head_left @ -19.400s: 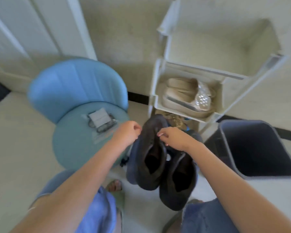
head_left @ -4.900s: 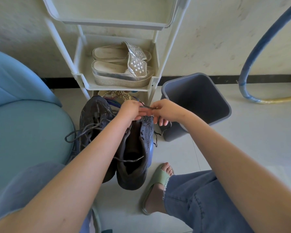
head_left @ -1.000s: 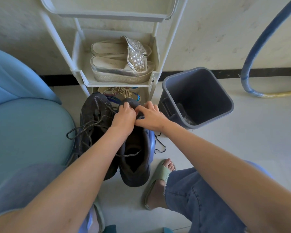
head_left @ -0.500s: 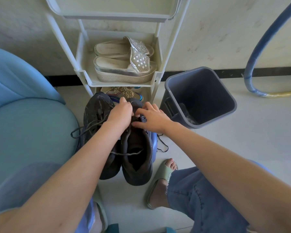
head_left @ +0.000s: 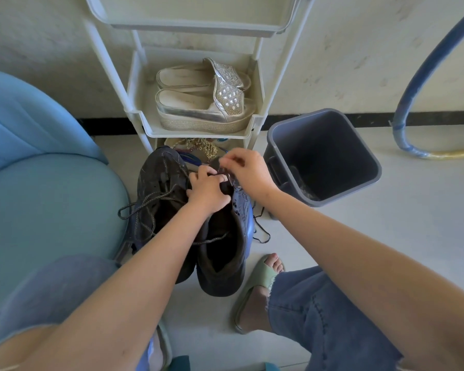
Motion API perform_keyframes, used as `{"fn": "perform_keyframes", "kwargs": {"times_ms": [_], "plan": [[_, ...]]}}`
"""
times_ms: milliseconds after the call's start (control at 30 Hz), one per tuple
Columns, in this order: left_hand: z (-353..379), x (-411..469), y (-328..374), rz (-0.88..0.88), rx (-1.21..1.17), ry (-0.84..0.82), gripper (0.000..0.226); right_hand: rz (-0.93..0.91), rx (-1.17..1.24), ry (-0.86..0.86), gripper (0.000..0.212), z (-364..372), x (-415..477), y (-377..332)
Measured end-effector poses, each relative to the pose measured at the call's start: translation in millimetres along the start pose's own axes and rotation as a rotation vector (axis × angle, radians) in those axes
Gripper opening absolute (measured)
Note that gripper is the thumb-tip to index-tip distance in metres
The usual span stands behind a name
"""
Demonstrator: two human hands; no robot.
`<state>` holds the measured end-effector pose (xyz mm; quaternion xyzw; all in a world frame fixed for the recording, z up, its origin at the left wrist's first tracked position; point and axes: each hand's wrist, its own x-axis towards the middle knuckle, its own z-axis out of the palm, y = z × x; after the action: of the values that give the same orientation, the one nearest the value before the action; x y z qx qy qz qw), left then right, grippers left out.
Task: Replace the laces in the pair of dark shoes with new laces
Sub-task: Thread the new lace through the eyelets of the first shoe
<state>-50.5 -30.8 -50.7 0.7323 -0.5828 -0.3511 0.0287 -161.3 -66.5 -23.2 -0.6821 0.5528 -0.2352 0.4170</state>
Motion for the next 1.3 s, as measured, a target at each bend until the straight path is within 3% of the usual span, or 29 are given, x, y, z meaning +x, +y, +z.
{"fn": "perform_keyframes", "kwargs": {"times_ms": [133, 233, 400, 533, 667, 767, 833, 1000, 1100, 1200, 1233, 1300], "plan": [[1.3, -1.1, 1.0, 0.015, 0.083, -0.026, 0.045, -0.095, 0.293, 0.077, 0.014, -9.1, 2.7, -48.3], [0.5, -1.7, 3.9, 0.013, 0.068, -0.025, 0.048, -0.089, 0.627, 0.028, 0.017, -16.6, 11.1, -74.6], [-13.7, -5.1, 5.8, 0.045, -0.275, -0.044, 0.021, 0.058, 0.704, 0.013, 0.016, -23.5, 22.5, -65.5], [-23.6, -7.4, 3.5, 0.064, -0.338, 0.083, 0.031, 0.12, 0.341, -0.077, 0.028, -24.0, 27.6, -43.0], [-25.4, -2.2, 2.8, 0.022, -0.329, 0.136, 0.032, 0.196, -0.066, -0.441, 0.044, -14.5, 19.5, -16.1], [-23.5, -1.0, -1.0, -0.016, -0.325, 0.205, 0.034, 0.097, -0.404, -0.686, 0.03, -9.2, 11.4, -1.7], [-23.6, -1.2, -2.5, -0.02, -0.387, 0.23, 0.037, 0.079, -0.549, -0.678, 0.057, -7.1, 10.1, 6.6], [-48.4, -2.6, -2.0, -0.115, -0.685, 0.498, 0.034, 0.073, -0.553, -0.664, 0.059, -11.6, 12.8, 12.4], [-77.4, 2.8, -7.2, -0.176, -1.094, 0.749, 0.034, 0.069, -0.539, -0.624, 0.056, -13.8, 12.0, 14.5], [-97.0, 9.4, -17.6, -0.281, -1.56, 0.847, 0.031, 0.054, -0.552, -0.601, 0.053, -11.8, 9.6, 16.1], [-98.1, 11.8, -20.7, -0.311, -1.543, 0.827, 0.031, 0.051, -0.556, -0.597, 0.052, -10.8, 9.8, 16.4], [-92.2, 15.4, -20.2, -0.312, -1.165, 0.658, 0.031, 0.047, -0.559, -0.595, 0.047, -10.4, 9.2, 15.1]]}}
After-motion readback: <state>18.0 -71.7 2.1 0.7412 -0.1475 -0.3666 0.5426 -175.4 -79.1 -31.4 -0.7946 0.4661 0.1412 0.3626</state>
